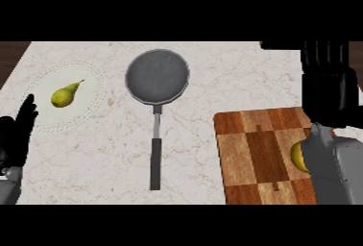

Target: Pick the lemon from the cutting board and place it in the pan

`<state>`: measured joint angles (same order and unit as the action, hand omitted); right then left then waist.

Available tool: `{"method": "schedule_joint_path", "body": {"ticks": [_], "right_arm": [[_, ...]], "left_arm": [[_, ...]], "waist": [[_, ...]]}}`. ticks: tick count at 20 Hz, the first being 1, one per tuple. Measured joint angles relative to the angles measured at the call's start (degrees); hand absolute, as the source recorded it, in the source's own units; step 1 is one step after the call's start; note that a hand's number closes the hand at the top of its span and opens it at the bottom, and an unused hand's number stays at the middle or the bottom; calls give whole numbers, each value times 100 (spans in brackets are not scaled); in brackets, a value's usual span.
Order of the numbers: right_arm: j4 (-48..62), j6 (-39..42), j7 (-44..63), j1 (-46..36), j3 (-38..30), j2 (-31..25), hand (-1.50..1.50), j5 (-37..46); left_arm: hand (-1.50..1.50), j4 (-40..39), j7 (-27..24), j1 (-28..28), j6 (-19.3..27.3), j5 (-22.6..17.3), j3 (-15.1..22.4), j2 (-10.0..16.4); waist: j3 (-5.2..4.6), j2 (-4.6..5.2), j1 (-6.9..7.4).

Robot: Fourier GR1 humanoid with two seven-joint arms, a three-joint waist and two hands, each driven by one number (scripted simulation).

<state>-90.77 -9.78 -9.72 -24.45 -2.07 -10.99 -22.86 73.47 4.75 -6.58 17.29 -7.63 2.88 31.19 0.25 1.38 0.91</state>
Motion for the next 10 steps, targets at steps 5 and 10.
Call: {"method": "schedule_joint_path", "body": {"ticks": [5, 10], "right_arm": [[45, 630, 345, 384, -200, -605, -150, -138], [321, 103, 263, 956, -693, -1334, 150, 710]], "left_arm": [[0, 89, 251, 110, -17, 146, 26, -69], [0, -32, 346, 185, -111, 64, -46, -36]], "waist": [[-17, -102, -80], [-86, -88, -429]]}}
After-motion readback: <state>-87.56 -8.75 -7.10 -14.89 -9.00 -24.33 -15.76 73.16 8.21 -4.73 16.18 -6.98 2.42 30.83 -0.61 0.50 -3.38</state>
